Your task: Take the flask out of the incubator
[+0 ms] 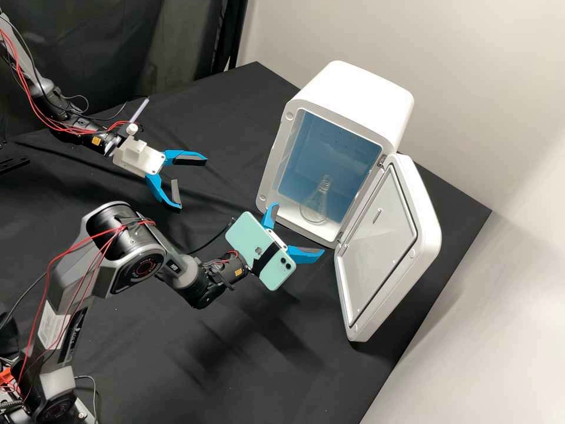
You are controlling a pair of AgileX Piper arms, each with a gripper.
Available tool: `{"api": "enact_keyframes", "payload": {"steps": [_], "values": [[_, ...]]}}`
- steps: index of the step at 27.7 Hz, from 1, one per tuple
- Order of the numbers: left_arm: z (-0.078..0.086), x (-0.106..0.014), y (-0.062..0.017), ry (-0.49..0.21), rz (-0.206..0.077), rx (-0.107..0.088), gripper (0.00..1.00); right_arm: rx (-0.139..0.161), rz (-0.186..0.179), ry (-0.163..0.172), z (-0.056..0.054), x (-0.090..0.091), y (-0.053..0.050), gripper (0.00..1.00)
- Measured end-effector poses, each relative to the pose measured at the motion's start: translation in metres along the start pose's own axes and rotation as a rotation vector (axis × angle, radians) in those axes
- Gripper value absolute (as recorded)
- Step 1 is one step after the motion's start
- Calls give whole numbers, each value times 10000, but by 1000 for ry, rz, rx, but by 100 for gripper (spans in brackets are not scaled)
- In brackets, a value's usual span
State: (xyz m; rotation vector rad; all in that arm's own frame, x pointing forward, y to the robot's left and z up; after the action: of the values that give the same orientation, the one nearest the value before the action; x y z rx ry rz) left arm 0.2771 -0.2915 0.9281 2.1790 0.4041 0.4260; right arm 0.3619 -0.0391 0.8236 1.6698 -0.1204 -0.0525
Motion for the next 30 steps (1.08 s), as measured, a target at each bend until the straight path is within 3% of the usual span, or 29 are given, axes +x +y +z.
{"api": "enact_keyframes", "payload": {"steps": [17,30], "values": [[0,0,0,0,0,0,100,-33,14,5,23,137,18,100],[-10,-4,16,5,-4,1,100,-46,-36,24,-22,370,-187,100]]}}
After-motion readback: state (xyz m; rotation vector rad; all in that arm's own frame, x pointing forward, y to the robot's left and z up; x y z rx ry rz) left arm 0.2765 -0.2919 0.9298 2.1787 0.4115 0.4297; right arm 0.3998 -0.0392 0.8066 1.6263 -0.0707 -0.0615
